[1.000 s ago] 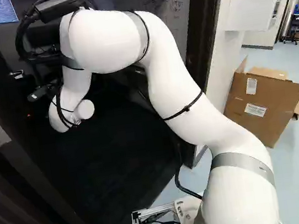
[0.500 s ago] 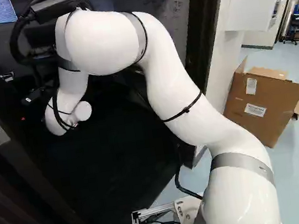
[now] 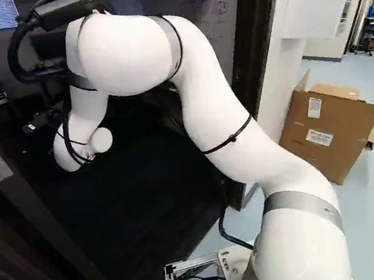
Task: Open the door and move inside
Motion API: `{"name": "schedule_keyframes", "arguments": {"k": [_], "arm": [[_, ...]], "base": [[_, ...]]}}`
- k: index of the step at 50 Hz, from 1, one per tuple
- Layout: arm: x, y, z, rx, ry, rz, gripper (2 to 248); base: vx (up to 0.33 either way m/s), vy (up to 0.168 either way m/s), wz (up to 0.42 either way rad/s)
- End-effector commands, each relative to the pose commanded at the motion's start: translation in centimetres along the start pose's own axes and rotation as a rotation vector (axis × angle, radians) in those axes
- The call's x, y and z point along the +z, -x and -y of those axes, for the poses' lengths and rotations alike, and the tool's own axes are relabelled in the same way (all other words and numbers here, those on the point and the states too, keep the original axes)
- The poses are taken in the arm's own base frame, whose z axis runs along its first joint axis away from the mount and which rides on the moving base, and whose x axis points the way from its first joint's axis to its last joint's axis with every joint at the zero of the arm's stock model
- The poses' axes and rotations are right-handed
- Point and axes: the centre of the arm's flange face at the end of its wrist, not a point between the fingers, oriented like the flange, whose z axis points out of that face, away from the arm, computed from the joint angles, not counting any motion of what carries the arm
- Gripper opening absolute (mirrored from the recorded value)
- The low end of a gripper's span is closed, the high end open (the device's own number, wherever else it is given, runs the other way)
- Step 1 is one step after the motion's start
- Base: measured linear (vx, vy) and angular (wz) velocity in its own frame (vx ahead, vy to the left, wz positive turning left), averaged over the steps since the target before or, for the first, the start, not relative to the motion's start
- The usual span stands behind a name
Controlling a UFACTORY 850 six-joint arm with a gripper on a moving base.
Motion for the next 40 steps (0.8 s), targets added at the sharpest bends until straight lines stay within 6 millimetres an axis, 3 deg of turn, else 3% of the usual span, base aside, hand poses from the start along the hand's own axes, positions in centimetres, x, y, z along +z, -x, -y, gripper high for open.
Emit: {"name": "schedule_keyframes", "arguments": {"k": [40], "arm": [[-0.01, 0.00, -0.01, 0.000, 0.000, 0.000, 247]], "base": [[0.000, 0.000, 0.000]]}}
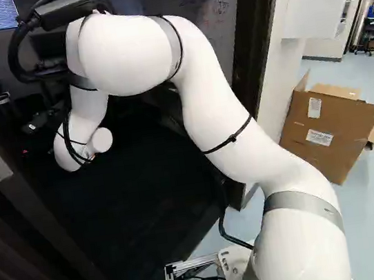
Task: Open the door and move inside
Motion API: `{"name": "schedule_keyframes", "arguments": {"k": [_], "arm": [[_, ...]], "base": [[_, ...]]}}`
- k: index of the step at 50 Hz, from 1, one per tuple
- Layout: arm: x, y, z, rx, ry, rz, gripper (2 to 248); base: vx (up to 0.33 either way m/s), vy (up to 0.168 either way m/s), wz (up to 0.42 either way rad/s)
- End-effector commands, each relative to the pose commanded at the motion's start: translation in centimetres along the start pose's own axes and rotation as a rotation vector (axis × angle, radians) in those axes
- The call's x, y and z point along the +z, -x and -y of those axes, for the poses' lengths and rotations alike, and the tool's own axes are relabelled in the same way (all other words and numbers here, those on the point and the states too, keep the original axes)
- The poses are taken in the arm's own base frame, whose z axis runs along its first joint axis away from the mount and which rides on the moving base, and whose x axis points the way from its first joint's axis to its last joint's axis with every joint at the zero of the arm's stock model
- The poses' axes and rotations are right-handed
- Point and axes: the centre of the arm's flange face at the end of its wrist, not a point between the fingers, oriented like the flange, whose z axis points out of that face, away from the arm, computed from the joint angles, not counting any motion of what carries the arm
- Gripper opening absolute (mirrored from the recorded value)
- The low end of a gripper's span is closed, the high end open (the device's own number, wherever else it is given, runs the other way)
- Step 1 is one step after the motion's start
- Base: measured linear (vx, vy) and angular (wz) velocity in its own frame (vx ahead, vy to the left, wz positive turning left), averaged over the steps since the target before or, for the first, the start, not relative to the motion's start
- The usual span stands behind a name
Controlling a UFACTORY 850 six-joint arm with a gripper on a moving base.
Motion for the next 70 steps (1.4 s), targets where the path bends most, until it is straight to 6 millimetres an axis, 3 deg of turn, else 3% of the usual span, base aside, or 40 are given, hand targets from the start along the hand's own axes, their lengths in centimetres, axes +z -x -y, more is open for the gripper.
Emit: {"name": "schedule_keyframes", "arguments": {"k": [70], "arm": [[-7.1, 0.4, -2.9, 0.023, 0.056, 0.062, 247]], "base": [[0.000, 0.000, 0.000]]}}
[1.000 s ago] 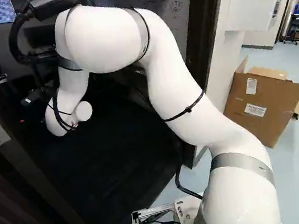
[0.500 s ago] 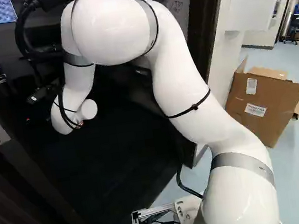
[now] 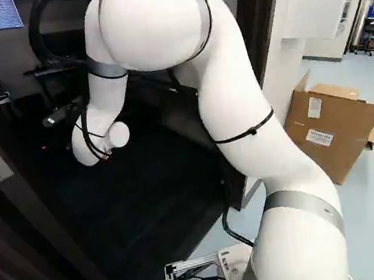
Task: Open the door and move inside
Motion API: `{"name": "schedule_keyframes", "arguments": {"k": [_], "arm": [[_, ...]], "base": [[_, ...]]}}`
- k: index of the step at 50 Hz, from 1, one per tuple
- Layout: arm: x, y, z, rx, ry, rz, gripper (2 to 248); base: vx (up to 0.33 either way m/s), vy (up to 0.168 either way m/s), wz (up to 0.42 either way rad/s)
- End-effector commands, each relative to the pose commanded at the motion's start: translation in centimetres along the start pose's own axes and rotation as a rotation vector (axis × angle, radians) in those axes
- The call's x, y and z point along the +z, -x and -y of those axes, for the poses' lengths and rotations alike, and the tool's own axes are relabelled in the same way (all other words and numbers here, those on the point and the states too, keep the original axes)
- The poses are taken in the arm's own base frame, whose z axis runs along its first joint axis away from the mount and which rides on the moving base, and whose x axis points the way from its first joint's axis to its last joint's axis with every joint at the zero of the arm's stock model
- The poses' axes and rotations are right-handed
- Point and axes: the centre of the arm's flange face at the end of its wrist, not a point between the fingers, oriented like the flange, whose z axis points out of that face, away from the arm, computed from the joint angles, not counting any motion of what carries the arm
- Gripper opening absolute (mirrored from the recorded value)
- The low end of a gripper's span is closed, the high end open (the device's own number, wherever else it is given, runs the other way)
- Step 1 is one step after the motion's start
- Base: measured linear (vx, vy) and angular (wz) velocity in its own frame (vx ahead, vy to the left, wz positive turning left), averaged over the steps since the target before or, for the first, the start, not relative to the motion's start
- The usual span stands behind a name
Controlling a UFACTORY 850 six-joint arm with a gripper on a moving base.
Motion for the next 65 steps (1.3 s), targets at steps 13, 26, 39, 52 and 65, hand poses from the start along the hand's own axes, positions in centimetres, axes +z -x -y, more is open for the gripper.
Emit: {"name": "schedule_keyframes", "arguments": {"k": [13, 26, 39, 52, 65], "arm": [[-2.1, 0.3, -0.7, 0.007, 0.015, 0.017, 247], [-4.7, 0.6, -1.2, 0.015, 0.029, 0.035, 247], [-7.5, 0.9, -1.5, 0.022, 0.043, 0.053, 247], [-10.2, 1.3, -1.7, 0.032, 0.060, 0.070, 247], [-12.9, 1.7, -2.1, 0.048, 0.087, 0.084, 247]], "base": [[0.000, 0.000, 0.000], [0.000, 0.000, 0.000], [0.000, 0.000, 0.000], [0.000, 0.000, 0.000], [0.000, 0.000, 0.000]]}}
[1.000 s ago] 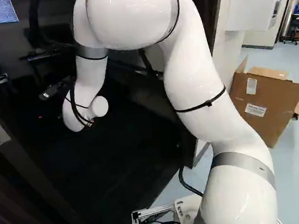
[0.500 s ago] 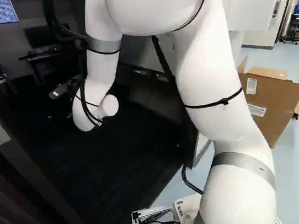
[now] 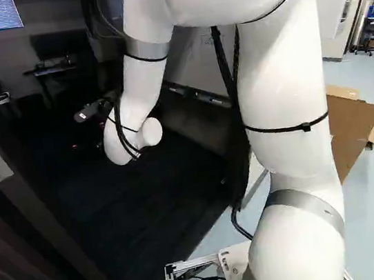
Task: Open the door and move inside
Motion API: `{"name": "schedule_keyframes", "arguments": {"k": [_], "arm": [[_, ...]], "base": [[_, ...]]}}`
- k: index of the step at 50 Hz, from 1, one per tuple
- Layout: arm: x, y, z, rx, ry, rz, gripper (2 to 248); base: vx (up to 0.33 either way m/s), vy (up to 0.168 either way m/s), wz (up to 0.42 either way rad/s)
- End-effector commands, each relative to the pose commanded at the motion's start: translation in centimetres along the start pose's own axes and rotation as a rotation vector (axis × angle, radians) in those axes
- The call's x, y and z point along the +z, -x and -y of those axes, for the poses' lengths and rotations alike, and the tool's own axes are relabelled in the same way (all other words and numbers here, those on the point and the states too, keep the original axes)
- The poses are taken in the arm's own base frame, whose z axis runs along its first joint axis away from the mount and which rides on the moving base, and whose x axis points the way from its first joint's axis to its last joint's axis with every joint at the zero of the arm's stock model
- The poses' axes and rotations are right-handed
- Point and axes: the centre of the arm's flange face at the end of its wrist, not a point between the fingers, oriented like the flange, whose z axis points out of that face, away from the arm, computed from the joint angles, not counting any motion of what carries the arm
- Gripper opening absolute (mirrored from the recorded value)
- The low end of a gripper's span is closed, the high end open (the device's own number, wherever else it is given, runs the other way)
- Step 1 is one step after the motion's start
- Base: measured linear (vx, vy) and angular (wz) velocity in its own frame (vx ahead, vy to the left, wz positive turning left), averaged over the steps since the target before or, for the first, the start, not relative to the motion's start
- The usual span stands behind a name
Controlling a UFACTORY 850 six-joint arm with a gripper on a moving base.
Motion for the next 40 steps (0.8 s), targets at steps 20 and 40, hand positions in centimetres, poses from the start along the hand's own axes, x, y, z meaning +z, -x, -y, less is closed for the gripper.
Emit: {"name": "schedule_keyframes", "arguments": {"k": [20, 40], "arm": [[-3.7, 1.0, -1.2, 0.029, 0.051, 0.018, 247], [-7.1, 2.0, -2.7, 0.069, 0.123, 0.031, 247]], "base": [[0.000, 0.000, 0.000], [0.000, 0.000, 0.000]]}}
